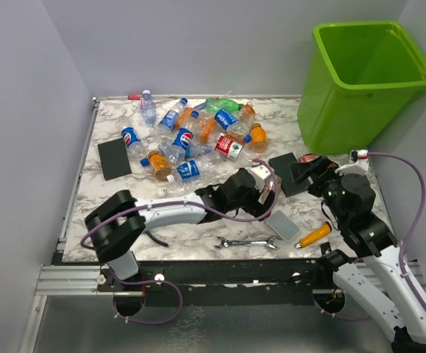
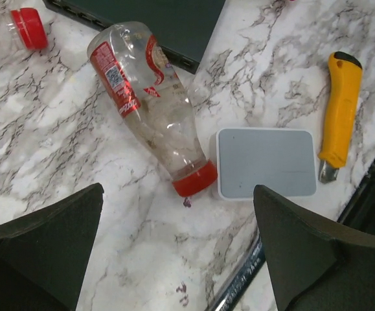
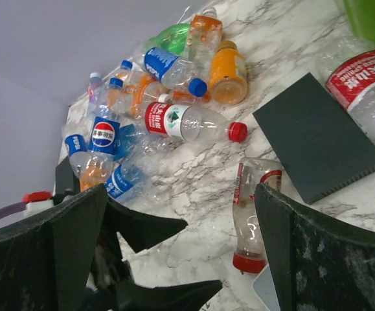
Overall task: Put the plastic bottles in the bin
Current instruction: Pick up the plastic bottle at the center of the board.
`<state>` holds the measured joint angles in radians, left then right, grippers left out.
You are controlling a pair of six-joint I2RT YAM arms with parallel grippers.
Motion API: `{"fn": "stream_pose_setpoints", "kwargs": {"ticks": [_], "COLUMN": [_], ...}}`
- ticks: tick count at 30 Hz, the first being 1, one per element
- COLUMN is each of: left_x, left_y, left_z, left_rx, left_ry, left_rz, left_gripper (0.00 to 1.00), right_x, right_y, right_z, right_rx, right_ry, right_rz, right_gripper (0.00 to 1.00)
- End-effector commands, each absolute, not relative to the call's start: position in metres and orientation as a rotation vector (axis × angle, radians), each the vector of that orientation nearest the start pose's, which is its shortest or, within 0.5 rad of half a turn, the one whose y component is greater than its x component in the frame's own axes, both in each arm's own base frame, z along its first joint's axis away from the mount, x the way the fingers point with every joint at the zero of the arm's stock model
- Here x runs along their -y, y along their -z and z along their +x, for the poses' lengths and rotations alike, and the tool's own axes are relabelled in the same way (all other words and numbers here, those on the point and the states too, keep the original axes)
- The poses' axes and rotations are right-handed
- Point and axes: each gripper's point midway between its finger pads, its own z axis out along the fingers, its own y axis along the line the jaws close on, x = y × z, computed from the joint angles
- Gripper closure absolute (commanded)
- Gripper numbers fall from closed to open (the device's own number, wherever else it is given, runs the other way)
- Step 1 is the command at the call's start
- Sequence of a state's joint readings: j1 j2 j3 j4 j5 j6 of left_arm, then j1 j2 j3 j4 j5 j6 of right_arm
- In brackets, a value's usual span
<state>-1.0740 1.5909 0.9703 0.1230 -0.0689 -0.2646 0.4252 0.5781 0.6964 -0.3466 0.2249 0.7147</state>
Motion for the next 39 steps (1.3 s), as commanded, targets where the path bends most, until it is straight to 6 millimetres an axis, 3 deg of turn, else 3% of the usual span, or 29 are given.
{"fn": "stream_pose_setpoints", "kwargs": {"ticks": [1, 7, 21, 25, 28, 33, 36, 39], "left_x": [0.431, 0.452, 0.447, 0.452, 0.458, 0.458, 0.454, 0.447], "left_y": [-0.119, -0.088, -0.046, -0.039, -0.037, -0.043, -0.066, -0.099], "left_z": [0.239, 0.261, 0.298, 0.299, 0.297, 0.295, 0.295, 0.292], "left_rx": [-2.025, -2.098, -2.190, -2.193, -2.191, -2.164, -2.100, -2.024], "left_ry": [0.689, 0.603, 0.358, 0.362, 0.385, 0.409, 0.450, 0.501], "left_rz": [0.795, 0.784, 0.687, 0.713, 0.749, 0.760, 0.726, 0.690], "left_gripper": [0.03, 0.03, 0.01, 0.08, 0.20, 0.43, 0.52, 0.54], "right_x": [-0.075, -0.073, -0.073, -0.074, -0.075, -0.074, -0.074, -0.077], "right_y": [-0.239, -0.244, -0.255, -0.257, -0.259, -0.267, -0.276, -0.285], "right_z": [0.241, 0.230, 0.225, 0.224, 0.223, 0.221, 0.220, 0.221], "right_rx": [-1.818, -1.798, -1.784, -1.784, -1.784, -1.776, -1.762, -1.752], "right_ry": [-0.493, -0.519, -0.523, -0.533, -0.538, -0.536, -0.537, -0.542], "right_rz": [0.540, 0.515, 0.477, 0.471, 0.462, 0.439, 0.421, 0.388], "right_gripper": [0.00, 0.00, 0.00, 0.00, 0.00, 0.00, 0.00, 0.00]}}
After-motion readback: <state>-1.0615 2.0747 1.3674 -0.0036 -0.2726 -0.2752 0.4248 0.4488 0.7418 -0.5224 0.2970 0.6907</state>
